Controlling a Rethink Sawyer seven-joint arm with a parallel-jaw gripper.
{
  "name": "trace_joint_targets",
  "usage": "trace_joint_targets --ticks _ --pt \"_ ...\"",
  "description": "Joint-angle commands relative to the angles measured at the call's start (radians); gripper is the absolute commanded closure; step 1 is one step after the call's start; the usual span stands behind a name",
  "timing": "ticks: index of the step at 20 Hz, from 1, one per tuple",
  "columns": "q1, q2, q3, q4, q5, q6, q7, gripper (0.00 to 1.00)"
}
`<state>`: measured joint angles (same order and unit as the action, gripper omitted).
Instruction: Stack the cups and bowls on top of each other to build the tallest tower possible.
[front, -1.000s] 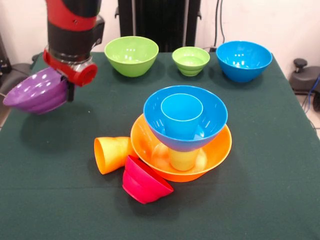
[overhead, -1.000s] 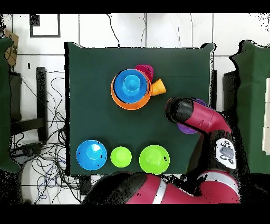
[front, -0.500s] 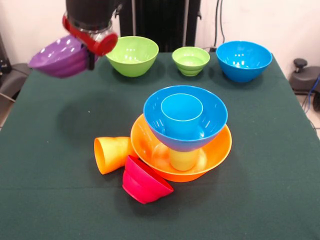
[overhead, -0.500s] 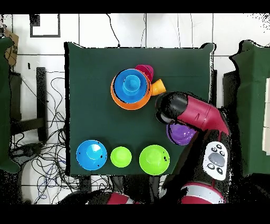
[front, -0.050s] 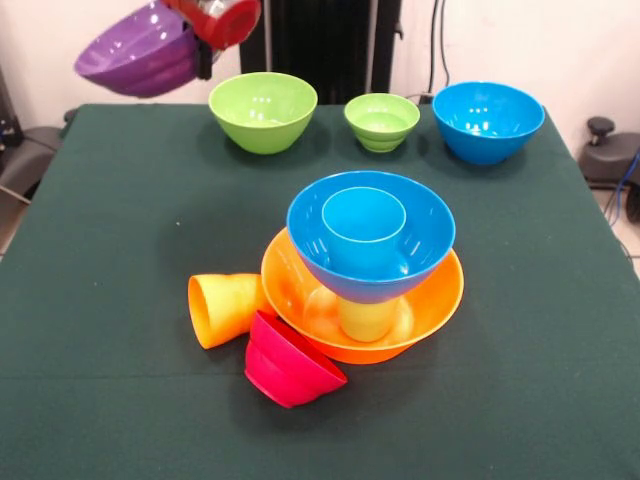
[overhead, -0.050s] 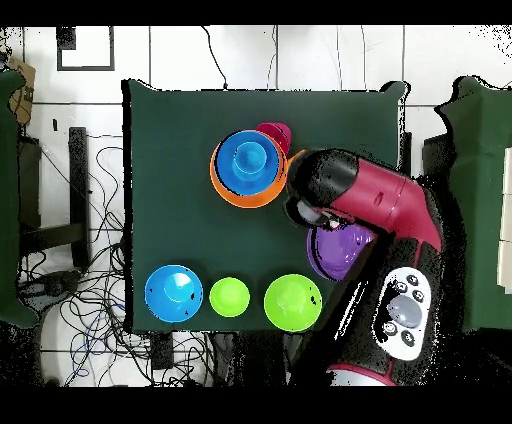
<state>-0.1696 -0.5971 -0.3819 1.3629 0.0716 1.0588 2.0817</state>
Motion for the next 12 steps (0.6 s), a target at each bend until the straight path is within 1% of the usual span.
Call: trace_joint_targets --ticks 1,7,12 --pt "0.045 0.046 0.038 -0.152 0.044 0.109 0.274 1.0" --pt "0.079 0.118 0.029 -0.294 0.071 0.136 0.37 1.0" --pt "0.087 0.161 0.037 -0.368 0.101 0.126 0.42 1.0"
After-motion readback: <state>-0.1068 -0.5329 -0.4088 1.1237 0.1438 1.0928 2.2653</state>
